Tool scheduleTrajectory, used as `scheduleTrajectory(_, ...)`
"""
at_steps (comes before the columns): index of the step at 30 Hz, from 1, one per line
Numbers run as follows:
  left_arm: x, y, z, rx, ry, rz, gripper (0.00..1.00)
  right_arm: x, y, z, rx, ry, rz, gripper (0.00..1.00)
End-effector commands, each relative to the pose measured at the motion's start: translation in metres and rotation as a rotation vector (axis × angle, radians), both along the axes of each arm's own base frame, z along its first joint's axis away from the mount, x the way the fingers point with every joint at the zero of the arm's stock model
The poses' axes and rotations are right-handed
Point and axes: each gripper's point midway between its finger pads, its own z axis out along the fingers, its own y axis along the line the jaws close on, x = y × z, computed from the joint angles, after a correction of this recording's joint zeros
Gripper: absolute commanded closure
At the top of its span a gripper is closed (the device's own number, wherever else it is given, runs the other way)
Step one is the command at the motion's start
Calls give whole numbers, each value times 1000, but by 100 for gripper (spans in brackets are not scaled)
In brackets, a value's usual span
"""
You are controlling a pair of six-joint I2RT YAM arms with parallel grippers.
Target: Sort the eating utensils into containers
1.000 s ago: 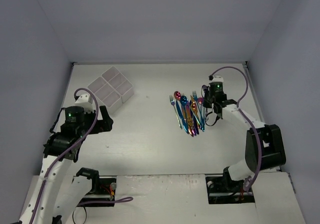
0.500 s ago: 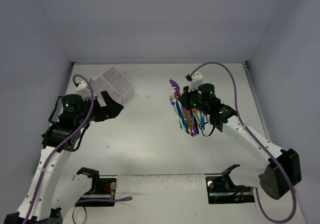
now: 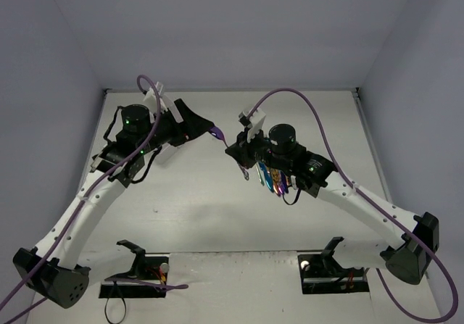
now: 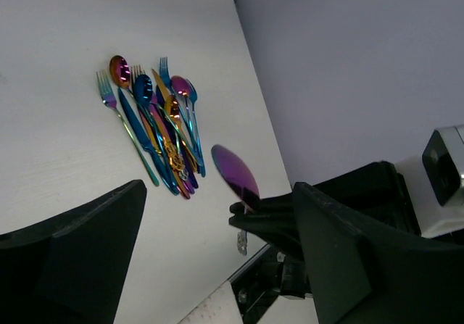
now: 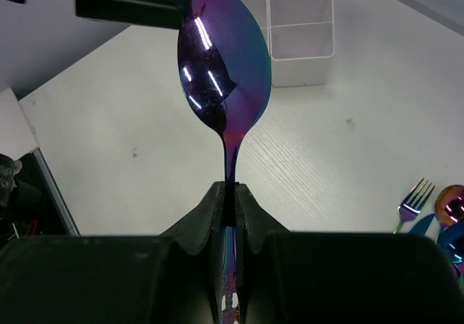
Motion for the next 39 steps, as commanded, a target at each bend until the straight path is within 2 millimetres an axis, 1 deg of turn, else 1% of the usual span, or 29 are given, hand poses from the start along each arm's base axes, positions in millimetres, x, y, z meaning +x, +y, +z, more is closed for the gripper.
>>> scheduleTrajectory(1, 3, -22, 48, -131, -88, -30, 27, -3, 11, 50, 92, -117, 28, 100)
scheduleTrajectory(3, 4, -26, 46, -130, -76, -28, 31, -4, 12, 52, 94, -122, 31, 100)
scheduleTrajectory(5, 5, -31, 47, -150, -69, -30, 38, -6, 13, 53, 96, -127, 35, 100)
scheduleTrajectory(8, 5, -36, 48, -167, -62, -35, 52, -6, 13, 52, 93, -131, 30, 100)
scheduleTrajectory(10, 4, -38, 48, -176, -58, -39, 63, -6, 14, 47, 86, -124, 30, 100)
scheduleTrajectory(13, 4, -38, 48, -185, -50, -33, 82, -5, 15, 45, 83, -122, 29, 100)
scheduleTrajectory(16, 4, -37, 48, -199, -48, -21, 97, -5, 15, 42, 79, -121, 23, 100)
scheduleTrajectory(17, 4, -37, 49, -202, -48, -20, 99, -4, 15, 40, 73, -119, 22, 99)
scheduleTrajectory(19, 4, -36, 49, -203, -52, -14, 100, -3, 15, 39, 72, -120, 19, 96)
scheduleTrajectory(20, 4, -35, 49, -202, -55, -12, 100, -3, 15, 37, 69, -118, 17, 89)
scheduleTrajectory(23, 4, -33, 49, -189, -68, -5, 100, -1, 15, 33, 62, -110, 11, 54)
scheduleTrajectory(25, 5, -31, 48, -176, -77, 4, 100, 0, 14, 32, 60, -110, 0, 46)
scheduleTrajectory(26, 6, -28, 48, -163, -85, 18, 100, 1, 12, 31, 57, -111, -13, 35)
scheduleTrajectory(29, 11, -19, 44, -88, -107, 57, 100, 5, 4, 29, 49, -115, -57, 16)
scheduleTrajectory(31, 19, -6, 36, -8, -117, 114, 100, 8, -5, 24, 43, -107, -103, 8)
scheduleTrajectory(33, 28, 5, 34, 55, -133, 167, 100, 11, -17, 23, 44, -104, -155, 4)
scheduleTrajectory(35, 38, 19, 26, 144, -146, 230, 100, 17, -33, 11, 22, -87, -242, 1)
scheduleTrajectory(37, 56, 38, 23, 207, -165, 329, 100, 18, -47, 9, 24, -78, -301, 0)
scheduleTrajectory(39, 69, 50, 27, 241, -200, 381, 100, 20, -60, 1, 8, -64, -356, 0)
